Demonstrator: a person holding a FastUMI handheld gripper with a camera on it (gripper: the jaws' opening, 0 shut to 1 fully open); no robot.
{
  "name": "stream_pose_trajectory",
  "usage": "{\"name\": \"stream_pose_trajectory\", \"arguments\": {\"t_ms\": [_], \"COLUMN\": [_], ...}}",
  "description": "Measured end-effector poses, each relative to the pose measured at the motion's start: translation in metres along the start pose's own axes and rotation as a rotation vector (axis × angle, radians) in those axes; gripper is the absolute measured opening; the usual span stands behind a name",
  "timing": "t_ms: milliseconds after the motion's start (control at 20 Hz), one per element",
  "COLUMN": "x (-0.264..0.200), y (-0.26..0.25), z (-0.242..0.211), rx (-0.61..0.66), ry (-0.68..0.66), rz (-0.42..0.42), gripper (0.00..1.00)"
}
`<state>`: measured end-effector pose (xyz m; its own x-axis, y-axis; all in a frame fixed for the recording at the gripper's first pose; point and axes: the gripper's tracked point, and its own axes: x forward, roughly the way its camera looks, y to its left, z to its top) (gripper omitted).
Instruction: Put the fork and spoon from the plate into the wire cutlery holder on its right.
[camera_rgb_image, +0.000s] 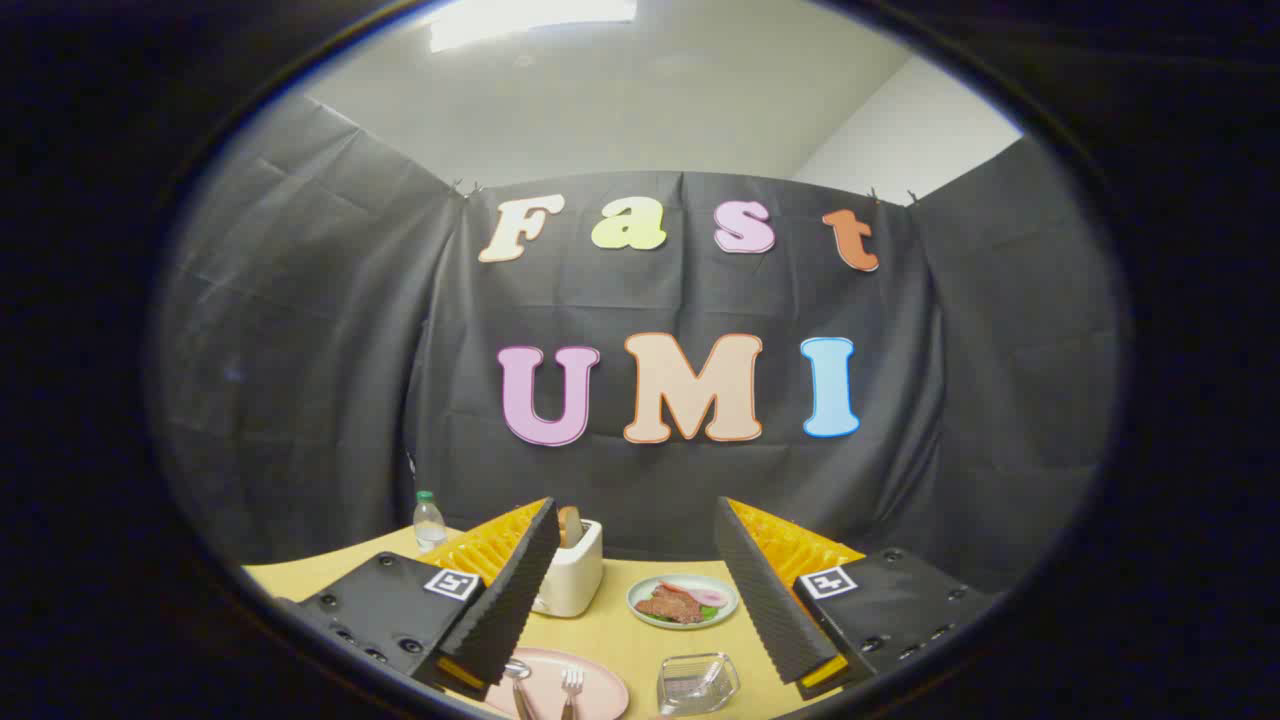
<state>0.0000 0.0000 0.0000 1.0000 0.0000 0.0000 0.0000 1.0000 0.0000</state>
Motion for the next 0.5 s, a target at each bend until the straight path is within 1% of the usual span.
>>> {"name": "stream_pose_trajectory", "arguments": {"t_ms": [150, 500], "x": [0.006, 0.015], "y": [0.0, -0.003], "z": [-0.001, -0.001], "rx": [0.024, 0.032], "ry": [0.009, 0.011], "rz": [-0.006, -0.01], "gripper": [1.0, 1.0]}}
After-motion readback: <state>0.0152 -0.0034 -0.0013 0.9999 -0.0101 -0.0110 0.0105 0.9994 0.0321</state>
